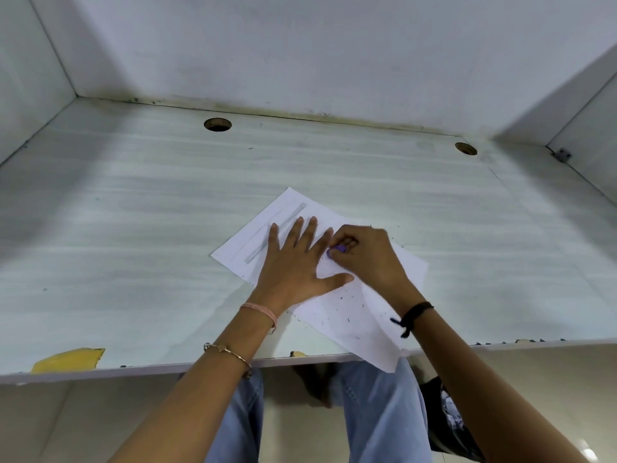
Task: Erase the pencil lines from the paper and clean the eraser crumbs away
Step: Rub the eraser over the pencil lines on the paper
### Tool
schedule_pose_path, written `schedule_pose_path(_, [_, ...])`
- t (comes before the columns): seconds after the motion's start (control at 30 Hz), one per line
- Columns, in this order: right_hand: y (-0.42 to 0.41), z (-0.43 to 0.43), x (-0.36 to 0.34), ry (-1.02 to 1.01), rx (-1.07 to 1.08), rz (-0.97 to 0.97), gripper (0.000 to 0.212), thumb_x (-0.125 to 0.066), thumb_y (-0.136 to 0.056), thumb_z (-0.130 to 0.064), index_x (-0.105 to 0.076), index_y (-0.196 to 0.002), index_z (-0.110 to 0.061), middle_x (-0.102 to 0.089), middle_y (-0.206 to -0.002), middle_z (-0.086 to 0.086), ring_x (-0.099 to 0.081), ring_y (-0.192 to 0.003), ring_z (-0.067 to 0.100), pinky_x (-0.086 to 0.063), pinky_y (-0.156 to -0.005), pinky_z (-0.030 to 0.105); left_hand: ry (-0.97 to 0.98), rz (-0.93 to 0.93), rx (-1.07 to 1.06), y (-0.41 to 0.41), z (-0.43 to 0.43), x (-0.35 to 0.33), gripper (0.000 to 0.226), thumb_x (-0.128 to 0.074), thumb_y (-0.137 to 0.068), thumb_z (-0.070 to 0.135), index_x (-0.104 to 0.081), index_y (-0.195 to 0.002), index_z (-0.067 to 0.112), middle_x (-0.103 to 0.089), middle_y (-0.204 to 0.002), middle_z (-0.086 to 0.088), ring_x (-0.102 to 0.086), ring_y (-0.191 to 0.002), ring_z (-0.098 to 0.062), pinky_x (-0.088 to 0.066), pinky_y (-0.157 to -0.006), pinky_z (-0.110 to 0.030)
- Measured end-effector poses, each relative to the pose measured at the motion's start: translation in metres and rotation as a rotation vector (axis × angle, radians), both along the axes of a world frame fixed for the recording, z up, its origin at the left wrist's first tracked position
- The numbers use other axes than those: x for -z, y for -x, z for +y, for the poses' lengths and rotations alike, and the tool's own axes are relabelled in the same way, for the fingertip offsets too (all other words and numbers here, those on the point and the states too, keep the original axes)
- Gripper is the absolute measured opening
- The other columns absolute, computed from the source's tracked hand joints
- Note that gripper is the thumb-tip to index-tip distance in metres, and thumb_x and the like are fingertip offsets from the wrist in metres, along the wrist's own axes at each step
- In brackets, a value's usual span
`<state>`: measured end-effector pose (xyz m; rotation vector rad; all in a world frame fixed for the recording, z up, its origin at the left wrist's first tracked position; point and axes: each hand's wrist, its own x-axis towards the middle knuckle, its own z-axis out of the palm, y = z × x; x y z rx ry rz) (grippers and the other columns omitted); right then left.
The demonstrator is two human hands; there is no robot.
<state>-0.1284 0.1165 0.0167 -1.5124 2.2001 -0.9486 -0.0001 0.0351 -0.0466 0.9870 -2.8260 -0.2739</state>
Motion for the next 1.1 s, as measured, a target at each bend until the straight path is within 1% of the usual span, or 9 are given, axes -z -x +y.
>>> schedule_pose_path(0.2, [0.02,-0.007,0.0,0.076,0.136,0.007,0.006,-0.071,-0.076,-0.001,-0.069,-0.076,-0.006,-0.066,-0.07,0.003,-0.057,-0.061,0.009,-0.044,-0.057,0.01,-0.029,-0.025,-0.003,0.0,0.0,-0.004,0.1,-0.012,-0.073,0.091,0.004,-0.155,0.037,0.014,-0.164,0.001,0.015,-0.15,-0.02,0.012,-0.117,-0.058])
schedule_pose_path(0.37, [0.002,0.001,0.0,-0.024,-0.033,-0.001,0.004,-0.072,-0.073,-0.002,-0.069,-0.074,-0.004,-0.068,-0.066,0.002,-0.056,-0.055,0.002,-0.041,-0.053,0.008,0.003,-0.006,-0.001,0.0,-0.001,0.001,0.105,0.0,-0.066,0.091,0.002,-0.155,0.037,0.011,-0.164,0.001,0.012,-0.151,-0.02,0.011,-0.116,-0.059])
schedule_pose_path(0.5, [0.028,-0.009,-0.003,0.069,0.142,0.034,0.004,-0.072,-0.075,-0.003,-0.069,-0.074,-0.005,-0.069,-0.072,0.006,-0.064,-0.067,0.019,-0.046,-0.058,0.013,-0.045,-0.007,0.001,-0.001,0.0,-0.004,0.1,-0.014,-0.073,0.093,0.003,-0.155,0.037,0.013,-0.164,0.001,0.016,-0.15,-0.019,0.013,-0.116,-0.058])
schedule_pose_path(0.57, [0.013,-0.007,-0.002,0.049,0.061,0.06,0.005,-0.071,-0.074,0.0,-0.069,-0.074,-0.005,-0.067,-0.068,0.001,-0.061,-0.062,0.011,-0.046,-0.057,0.016,-0.029,-0.006,0.006,0.0,-0.001,-0.003,0.101,-0.01,-0.072,0.093,0.003,-0.155,0.037,0.013,-0.164,0.001,0.014,-0.15,-0.02,0.012,-0.116,-0.059])
schedule_pose_path(0.67, [0.001,-0.001,-0.001,-0.006,-0.076,0.06,0.005,-0.07,-0.073,0.001,-0.069,-0.072,-0.004,-0.062,-0.061,-0.011,-0.055,-0.055,0.001,-0.04,-0.055,0.009,-0.007,-0.013,0.008,-0.001,0.0,-0.003,0.103,-0.009,-0.071,0.093,0.002,-0.155,0.036,0.011,-0.164,0.001,0.012,-0.151,-0.02,0.011,-0.116,-0.059])
schedule_pose_path(0.8, [0.029,-0.011,-0.003,0.068,0.12,0.048,0.004,-0.072,-0.075,-0.002,-0.069,-0.073,-0.005,-0.068,-0.069,0.004,-0.062,-0.064,0.016,-0.043,-0.055,0.011,-0.044,-0.006,0.004,-0.002,0.001,-0.005,0.096,-0.019,-0.077,0.088,0.002,-0.155,0.037,0.012,-0.164,0.001,0.014,-0.15,-0.019,0.012,-0.117,-0.058])
schedule_pose_path(0.97, [0.0,0.002,-0.002,-0.033,-0.092,0.026,0.003,-0.07,-0.074,0.001,-0.069,-0.073,-0.002,-0.064,-0.058,-0.016,-0.056,-0.054,0.001,-0.04,-0.055,0.01,-0.005,0.0,0.004,0.0,0.0,-0.001,0.106,-0.001,-0.065,0.091,-0.001,-0.156,0.036,0.008,-0.165,0.001,0.01,-0.151,-0.02,0.009,-0.116,-0.06])
schedule_pose_path(1.03, [0.019,-0.004,-0.001,0.04,0.026,0.018,0.004,-0.074,-0.074,-0.004,-0.07,-0.073,-0.005,-0.069,-0.067,-0.004,-0.06,-0.059,0.008,-0.046,-0.056,0.016,-0.02,0.0,0.003,-0.001,0.0,-0.001,0.103,-0.005,-0.068,0.092,0.0,-0.155,0.037,0.01,-0.164,0.001,0.012,-0.151,-0.019,0.011,-0.117,-0.059])
schedule_pose_path(1.1, [0.031,-0.01,-0.002,0.078,0.129,0.043,0.005,-0.073,-0.074,-0.004,-0.069,-0.072,-0.006,-0.069,-0.071,0.004,-0.064,-0.065,0.018,-0.046,-0.057,0.015,-0.023,-0.002,0.002,-0.001,0.0,-0.002,0.101,-0.01,-0.071,0.091,0.002,-0.155,0.037,0.011,-0.164,0.001,0.013,-0.151,-0.02,0.012,-0.117,-0.059])
